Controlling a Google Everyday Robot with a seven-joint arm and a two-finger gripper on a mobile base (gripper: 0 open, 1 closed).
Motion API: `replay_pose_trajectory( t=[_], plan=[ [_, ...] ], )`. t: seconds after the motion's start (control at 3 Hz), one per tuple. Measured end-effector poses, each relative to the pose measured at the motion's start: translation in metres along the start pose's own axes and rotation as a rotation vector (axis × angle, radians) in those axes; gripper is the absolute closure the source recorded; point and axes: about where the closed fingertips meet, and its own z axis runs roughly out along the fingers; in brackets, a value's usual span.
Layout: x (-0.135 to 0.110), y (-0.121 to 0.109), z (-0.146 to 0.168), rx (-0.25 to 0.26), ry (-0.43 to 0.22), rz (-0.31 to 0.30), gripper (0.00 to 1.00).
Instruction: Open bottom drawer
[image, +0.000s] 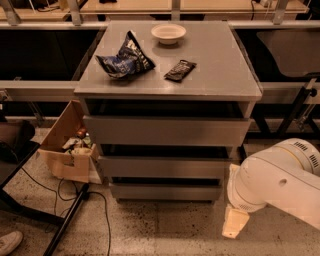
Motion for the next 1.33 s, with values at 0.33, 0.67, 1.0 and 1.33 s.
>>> replay_pose_trajectory(
  t=[0.33,0.67,1.0,1.33],
  plan=[
    [-0.008,0.004,0.047,-0.033,0.001,-0.03,0.0],
    [-0.02,0.024,0.138,-0.094,-0.004,-0.066,0.0],
    [-0.025,0.022,0.216,-0.11,-0.004,-0.04,0.0],
    [-0.025,-0.012,0.283,-0.065,0.02,-0.084,0.0]
  ],
)
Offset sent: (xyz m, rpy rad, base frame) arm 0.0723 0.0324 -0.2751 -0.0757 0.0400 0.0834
